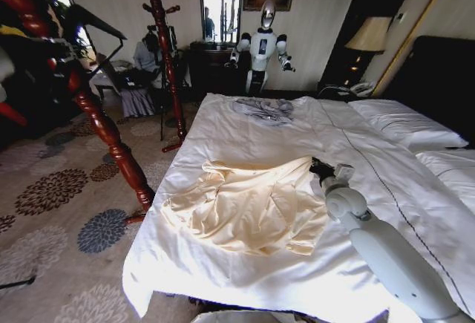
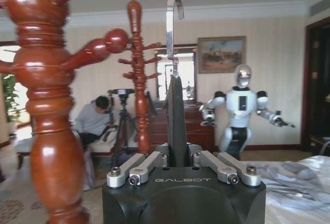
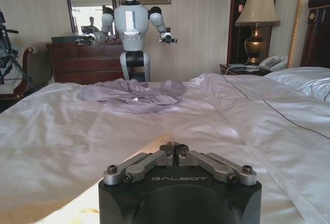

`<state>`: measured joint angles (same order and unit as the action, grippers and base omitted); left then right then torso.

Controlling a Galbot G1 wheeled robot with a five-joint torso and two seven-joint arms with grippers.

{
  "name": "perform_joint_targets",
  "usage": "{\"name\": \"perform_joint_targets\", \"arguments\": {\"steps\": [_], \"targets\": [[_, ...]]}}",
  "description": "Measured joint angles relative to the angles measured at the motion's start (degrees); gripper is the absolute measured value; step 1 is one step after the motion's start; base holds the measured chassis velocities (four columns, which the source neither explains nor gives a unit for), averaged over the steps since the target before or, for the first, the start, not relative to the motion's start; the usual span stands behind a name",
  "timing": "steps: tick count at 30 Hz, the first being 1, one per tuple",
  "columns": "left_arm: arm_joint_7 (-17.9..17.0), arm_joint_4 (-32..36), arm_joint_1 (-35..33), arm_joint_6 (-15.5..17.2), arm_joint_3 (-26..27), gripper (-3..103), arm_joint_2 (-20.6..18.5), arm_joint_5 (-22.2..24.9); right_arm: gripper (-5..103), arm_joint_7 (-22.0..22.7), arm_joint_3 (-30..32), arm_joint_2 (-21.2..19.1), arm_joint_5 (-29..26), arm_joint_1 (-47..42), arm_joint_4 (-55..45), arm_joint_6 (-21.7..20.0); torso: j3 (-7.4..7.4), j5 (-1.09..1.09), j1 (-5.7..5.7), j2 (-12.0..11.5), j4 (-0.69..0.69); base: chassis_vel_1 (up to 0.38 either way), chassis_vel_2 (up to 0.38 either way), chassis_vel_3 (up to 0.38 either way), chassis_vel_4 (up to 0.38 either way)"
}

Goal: Pick up the clothes from the bed and hang them on the clothes hanger.

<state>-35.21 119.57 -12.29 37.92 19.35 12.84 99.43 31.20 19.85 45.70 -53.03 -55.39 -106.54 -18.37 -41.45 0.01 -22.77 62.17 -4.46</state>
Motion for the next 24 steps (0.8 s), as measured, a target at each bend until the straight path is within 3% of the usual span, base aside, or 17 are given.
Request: {"name": "perform_joint_targets", "arguments": {"steps": [5, 8, 9, 13, 16, 18, 19, 23, 24], "targets": [[4.86, 2.47, -4.09, -2.23, 0.49, 15, 0.99, -2.41, 0, 0.02, 0.45, -0.18, -0.03, -0.45, -0.15, 0.02, 0.00, 0.01, 0.00, 0.00, 0.00, 0.000, 0.000, 0.000, 0.000], [7.61, 6.80, -13.10, -5.65, 3.24, 15, 3.34, -5.24, 0, 0.02, 0.60, 0.07, -0.04, -0.69, -0.14, 0.05, 0.00, 0.01, 0.00, 0.00, -0.01, 0.000, 0.000, 0.000, 0.000], [7.61, 6.80, -13.10, -5.65, 3.24, 15, 3.34, -5.24, 0, 0.02, 0.60, 0.07, -0.04, -0.69, -0.14, 0.05, 0.00, 0.01, 0.00, 0.00, -0.01, 0.000, 0.000, 0.000, 0.000], [11.13, 11.99, -25.20, -9.37, 3.61, 15, 7.63, -13.76, 0, 0.09, 0.60, 0.67, 0.02, -0.94, -0.02, 0.09, 0.00, -0.01, 0.00, 0.00, 0.01, 0.000, 0.000, 0.000, 0.000], [12.58, 12.62, -26.89, -10.85, 2.40, 15, 9.03, -16.29, 0, 0.10, 0.60, 0.69, 0.06, -1.08, -0.01, 0.12, 0.00, -0.01, 0.00, 0.00, 0.00, 0.000, 0.000, 0.000, 0.000], [16.14, 13.12, -28.53, -14.20, 0.59, 15, 10.59, -19.13, 0, 0.09, 0.76, 0.63, 0.10, -1.38, 0.00, 0.13, 0.00, 0.01, 0.00, 0.00, -0.01, 0.000, 0.000, 0.000, 0.000], [16.14, 13.12, -28.53, -14.20, 0.59, 15, 10.59, -19.13, 0, 0.09, 0.76, 0.63, 0.10, -1.38, 0.00, 0.13, 0.00, 0.01, 0.00, 0.00, -0.01, 0.000, 0.000, 0.000, 0.000], [23.16, 13.33, -32.53, -17.63, -1.37, 15, 11.44, -23.48, 0, 0.09, 1.50, 0.10, 0.11, -2.09, -0.23, 0.14, 0.00, 0.01, 0.00, 0.00, -0.01, 0.000, 0.000, 0.000, 0.000], [23.16, 13.33, -32.53, -17.63, -1.37, 15, 11.44, -23.48, 0, 0.09, 1.50, 0.10, 0.11, -2.09, -0.23, 0.14, 0.00, 0.01, 0.00, 0.00, -0.01, 0.000, 0.000, 0.000, 0.000]]}}
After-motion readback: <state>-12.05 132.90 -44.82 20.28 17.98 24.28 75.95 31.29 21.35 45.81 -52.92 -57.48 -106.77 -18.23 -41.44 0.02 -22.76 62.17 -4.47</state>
